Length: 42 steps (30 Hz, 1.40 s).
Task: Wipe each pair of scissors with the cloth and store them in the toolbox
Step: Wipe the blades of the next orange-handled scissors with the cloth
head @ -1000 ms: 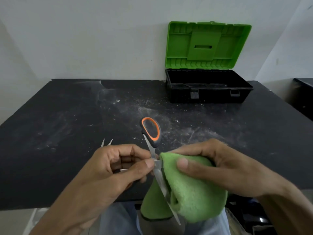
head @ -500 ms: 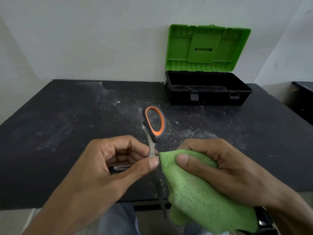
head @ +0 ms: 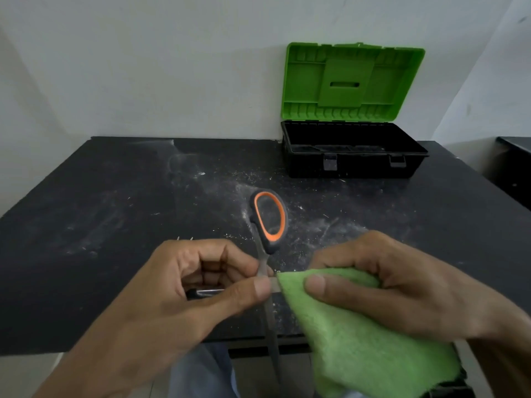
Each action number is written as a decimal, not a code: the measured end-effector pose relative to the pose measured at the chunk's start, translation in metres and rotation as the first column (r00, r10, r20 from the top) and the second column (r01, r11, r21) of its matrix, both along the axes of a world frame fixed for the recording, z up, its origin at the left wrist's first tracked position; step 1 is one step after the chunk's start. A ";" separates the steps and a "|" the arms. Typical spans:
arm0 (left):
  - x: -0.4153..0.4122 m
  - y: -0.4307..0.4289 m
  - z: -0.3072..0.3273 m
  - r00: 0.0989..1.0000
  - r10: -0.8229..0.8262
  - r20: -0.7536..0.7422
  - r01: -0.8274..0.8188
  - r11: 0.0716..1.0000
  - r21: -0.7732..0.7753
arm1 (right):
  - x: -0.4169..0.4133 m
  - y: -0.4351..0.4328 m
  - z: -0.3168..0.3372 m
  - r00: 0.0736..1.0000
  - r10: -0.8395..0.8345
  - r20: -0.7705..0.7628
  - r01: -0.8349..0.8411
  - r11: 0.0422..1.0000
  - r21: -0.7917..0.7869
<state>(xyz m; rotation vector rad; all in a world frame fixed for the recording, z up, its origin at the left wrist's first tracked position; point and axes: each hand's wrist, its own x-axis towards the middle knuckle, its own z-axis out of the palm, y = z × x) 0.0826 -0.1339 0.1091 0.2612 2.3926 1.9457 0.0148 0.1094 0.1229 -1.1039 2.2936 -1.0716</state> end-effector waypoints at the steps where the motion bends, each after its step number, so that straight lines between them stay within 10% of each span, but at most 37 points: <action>1: 0.002 -0.002 0.000 1.000 -0.002 0.013 0.002 1.000 0.003 | -0.001 0.003 0.000 1.000 0.007 0.011 -0.007 1.000 0.000; 42: -0.009 0.007 0.020 0.990 0.090 -0.109 -0.090 0.996 0.007 | -0.016 -0.002 0.024 1.000 0.001 -0.021 -0.003 0.996 -0.094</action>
